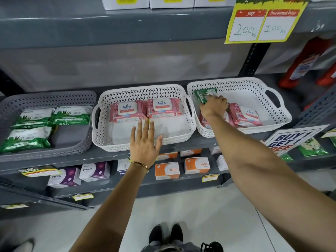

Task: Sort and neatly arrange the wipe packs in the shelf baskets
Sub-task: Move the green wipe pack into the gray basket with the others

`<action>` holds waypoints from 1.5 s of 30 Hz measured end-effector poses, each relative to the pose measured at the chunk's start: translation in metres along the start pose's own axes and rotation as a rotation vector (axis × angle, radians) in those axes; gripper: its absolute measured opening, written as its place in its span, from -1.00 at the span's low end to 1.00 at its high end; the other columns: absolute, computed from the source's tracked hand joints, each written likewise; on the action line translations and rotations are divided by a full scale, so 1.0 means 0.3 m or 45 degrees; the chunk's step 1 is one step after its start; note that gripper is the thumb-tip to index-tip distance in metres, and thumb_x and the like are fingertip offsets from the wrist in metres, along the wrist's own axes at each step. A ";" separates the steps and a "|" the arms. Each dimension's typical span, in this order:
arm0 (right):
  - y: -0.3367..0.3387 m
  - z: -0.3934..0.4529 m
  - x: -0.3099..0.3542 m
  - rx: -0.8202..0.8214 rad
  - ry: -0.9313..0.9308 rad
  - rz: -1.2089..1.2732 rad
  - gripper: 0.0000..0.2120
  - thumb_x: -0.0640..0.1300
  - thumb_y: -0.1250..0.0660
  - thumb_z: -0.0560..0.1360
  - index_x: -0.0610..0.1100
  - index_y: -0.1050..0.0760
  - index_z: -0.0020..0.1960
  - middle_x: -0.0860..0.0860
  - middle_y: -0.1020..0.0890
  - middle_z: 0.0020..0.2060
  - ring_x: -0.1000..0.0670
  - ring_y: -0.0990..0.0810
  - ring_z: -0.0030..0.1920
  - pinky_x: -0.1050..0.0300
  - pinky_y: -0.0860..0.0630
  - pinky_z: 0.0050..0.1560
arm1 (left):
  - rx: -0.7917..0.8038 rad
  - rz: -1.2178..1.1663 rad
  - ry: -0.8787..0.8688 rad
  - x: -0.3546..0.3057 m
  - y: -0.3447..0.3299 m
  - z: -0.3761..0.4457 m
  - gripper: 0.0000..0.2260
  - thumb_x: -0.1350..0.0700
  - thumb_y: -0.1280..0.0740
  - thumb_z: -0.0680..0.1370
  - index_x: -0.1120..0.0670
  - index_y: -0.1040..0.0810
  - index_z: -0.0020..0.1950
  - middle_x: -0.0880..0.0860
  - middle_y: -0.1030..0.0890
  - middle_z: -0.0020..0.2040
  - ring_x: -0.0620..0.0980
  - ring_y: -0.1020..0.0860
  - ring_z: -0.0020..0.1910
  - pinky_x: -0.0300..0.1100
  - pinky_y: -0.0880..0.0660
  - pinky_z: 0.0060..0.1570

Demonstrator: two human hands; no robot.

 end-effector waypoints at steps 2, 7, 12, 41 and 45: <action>0.014 -0.027 -0.007 -0.056 0.008 0.036 -0.36 0.27 -0.18 0.51 -0.34 -0.52 0.08 -0.31 -0.57 0.05 -0.25 -0.49 0.10 -0.10 -0.41 0.14 | 0.004 -0.007 -0.007 -0.002 0.003 -0.001 -0.34 -0.18 0.23 0.59 0.23 -0.34 0.39 0.24 -0.41 0.37 0.23 -0.32 0.38 0.15 -0.21 0.35; 0.062 -0.090 -0.001 -0.138 0.036 0.123 -0.57 0.10 -0.25 0.52 -0.19 -0.48 0.23 -0.31 -0.54 0.10 -0.26 -0.45 0.16 -0.10 -0.36 0.23 | 0.020 -0.068 -0.062 0.022 0.010 -0.013 -0.28 -0.24 0.31 0.55 0.22 -0.18 0.47 0.22 -0.24 0.47 0.19 -0.15 0.47 0.02 0.03 0.42; 0.115 -0.172 0.069 -0.250 0.105 0.333 -0.54 0.03 -0.29 0.51 -0.14 -0.41 0.34 -0.29 -0.50 0.16 -0.26 -0.40 0.21 -0.10 -0.36 0.22 | 0.002 -0.105 -0.024 0.155 0.025 -0.066 -0.21 -0.28 0.38 0.50 0.21 -0.12 0.49 0.21 -0.14 0.50 0.18 -0.02 0.50 0.02 0.16 0.45; -0.289 -0.827 1.265 0.631 0.903 0.207 -0.22 -0.04 -0.44 0.43 -0.15 -0.13 0.51 -0.19 -0.25 0.47 -0.21 -0.22 0.45 -0.07 -0.21 0.47 | -0.051 -0.023 0.142 1.109 0.191 -0.286 -0.21 -0.30 0.35 0.50 0.22 -0.11 0.49 0.21 -0.17 0.50 0.20 -0.03 0.49 0.02 0.21 0.43; -0.243 -0.790 1.240 0.581 0.876 0.317 -0.30 -0.11 -0.41 0.46 -0.12 -0.16 0.50 -0.17 -0.18 0.52 -0.18 -0.17 0.50 -0.03 -0.14 0.49 | -0.064 -0.019 0.153 1.076 0.190 -0.278 -0.22 -0.29 0.33 0.51 0.23 -0.14 0.48 0.24 -0.19 0.48 0.24 -0.05 0.48 0.07 0.18 0.43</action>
Point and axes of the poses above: each hand's wrist, its own z-axis towards the middle knuckle, its own y-axis out of the back of the hand, x = y × z, the point moved 5 cm from there along z, towards the middle knuckle
